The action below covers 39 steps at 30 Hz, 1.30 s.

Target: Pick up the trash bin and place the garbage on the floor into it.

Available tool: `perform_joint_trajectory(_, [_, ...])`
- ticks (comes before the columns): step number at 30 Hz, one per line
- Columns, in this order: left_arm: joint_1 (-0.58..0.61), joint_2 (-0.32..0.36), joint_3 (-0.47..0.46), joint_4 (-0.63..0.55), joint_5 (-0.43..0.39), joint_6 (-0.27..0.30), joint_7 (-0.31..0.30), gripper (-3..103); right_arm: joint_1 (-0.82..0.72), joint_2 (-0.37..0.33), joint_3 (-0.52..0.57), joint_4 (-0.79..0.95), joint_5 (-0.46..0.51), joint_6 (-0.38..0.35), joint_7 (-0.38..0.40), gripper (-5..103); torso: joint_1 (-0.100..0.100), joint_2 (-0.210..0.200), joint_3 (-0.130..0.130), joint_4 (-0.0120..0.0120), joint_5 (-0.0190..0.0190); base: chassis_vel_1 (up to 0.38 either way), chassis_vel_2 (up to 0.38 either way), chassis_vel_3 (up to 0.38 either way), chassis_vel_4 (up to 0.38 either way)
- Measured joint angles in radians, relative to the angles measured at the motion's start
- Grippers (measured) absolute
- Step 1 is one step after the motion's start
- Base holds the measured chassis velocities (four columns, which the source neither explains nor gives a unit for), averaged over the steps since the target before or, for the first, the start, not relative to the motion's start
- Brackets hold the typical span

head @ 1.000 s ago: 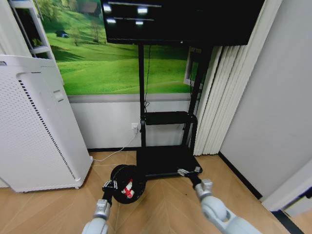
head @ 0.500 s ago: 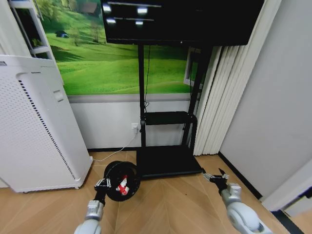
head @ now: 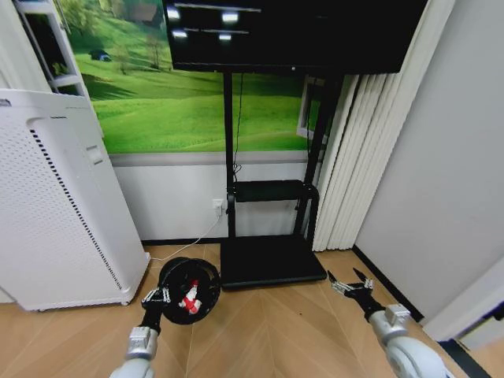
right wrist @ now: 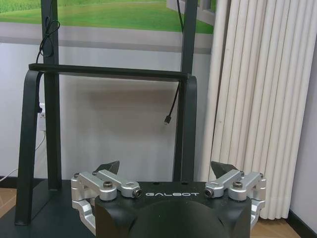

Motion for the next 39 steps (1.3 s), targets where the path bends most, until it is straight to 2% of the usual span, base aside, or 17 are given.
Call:
perform_joint_trajectory(24, [0.002, -0.009, -0.018, -0.006, -0.006, -0.007, 0.001, 4, 0.003, 0.0, -0.006, -0.002, 0.0, 0.0, 0.006, 100, 0.0, 0.0, 0.0, 0.0, 0.0, 0.007, 0.006, -0.004, -0.001])
perform_joint_trajectory(32, [0.0, -0.013, -0.015, 0.002, -0.004, -0.007, 0.001, 4, 0.004, -0.001, -0.007, -0.002, 0.0, 0.0, 0.007, 100, 0.0, 0.0, 0.0, 0.0, -0.0006, 0.157, 0.133, -0.157, -0.154])
perform_joint_trajectory(35, [0.001, -0.013, -0.014, 0.005, -0.003, -0.008, 0.001, 4, 0.004, -0.001, -0.007, -0.002, 0.0, 0.0, 0.007, 100, 0.0, 0.0, 0.0, 0.0, 0.0007, 0.229, 0.222, -0.226, -0.228])
perform_joint_trajectory(37, [0.001, -0.013, -0.013, 0.007, -0.002, -0.01, 0.001, 4, 0.004, -0.001, -0.007, -0.002, 0.0, 0.0, 0.007, 100, 0.0, 0.0, 0.0, 0.0, -0.0007, 0.215, 0.247, -0.236, -0.243])
perform_joint_trajectory(39, [0.0, -0.013, -0.011, 0.011, -0.002, -0.01, 0.001, 4, 0.004, -0.001, -0.007, -0.002, 0.0, 0.0, 0.007, 100, 0.0, 0.0, 0.0, 0.0001, 0.0004, 0.239, 0.258, -0.273, -0.245])
